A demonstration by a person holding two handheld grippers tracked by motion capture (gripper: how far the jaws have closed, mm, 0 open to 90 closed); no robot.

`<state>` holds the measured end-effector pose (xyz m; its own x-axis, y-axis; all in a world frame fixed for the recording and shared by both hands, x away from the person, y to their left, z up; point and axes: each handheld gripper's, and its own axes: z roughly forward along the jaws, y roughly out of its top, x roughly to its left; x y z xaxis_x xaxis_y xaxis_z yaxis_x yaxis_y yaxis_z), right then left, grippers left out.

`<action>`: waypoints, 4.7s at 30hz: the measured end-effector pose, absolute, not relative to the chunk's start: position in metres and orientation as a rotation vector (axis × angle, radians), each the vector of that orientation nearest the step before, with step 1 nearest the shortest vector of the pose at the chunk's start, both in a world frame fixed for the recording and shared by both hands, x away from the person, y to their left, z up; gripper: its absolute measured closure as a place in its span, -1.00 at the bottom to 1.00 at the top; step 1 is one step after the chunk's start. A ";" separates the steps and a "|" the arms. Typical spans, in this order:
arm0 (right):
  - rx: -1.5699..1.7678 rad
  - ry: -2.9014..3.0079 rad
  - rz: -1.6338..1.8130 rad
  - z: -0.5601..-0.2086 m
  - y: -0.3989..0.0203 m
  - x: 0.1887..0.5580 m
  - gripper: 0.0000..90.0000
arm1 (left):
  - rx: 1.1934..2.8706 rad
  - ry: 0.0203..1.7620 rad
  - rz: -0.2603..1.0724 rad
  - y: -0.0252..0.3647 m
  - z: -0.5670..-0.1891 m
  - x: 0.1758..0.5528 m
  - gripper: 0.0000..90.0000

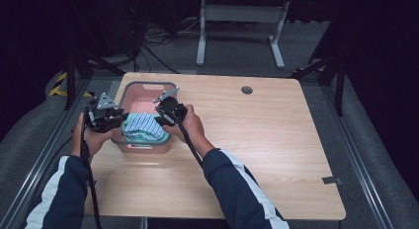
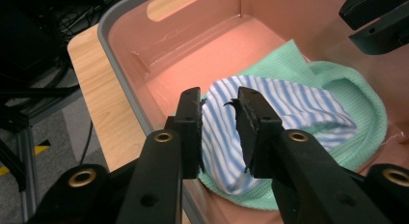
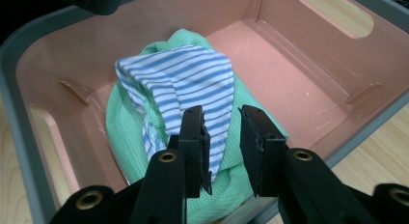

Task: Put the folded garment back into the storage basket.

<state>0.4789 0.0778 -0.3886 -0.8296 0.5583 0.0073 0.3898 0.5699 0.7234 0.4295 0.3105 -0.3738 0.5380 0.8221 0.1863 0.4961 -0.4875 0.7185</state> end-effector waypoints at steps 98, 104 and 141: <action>0.961 2.375 0.894 -0.464 -0.262 0.329 -0.51 | 2.419 0.529 0.397 0.159 -0.471 0.325 -0.60; 1.049 2.366 0.947 -0.480 -0.283 0.325 -0.52 | 2.349 0.582 0.291 0.165 -0.479 0.331 -0.65; 1.139 2.335 1.032 -0.487 -0.294 0.330 -0.63 | 2.310 0.631 0.231 0.170 -0.483 0.336 -0.69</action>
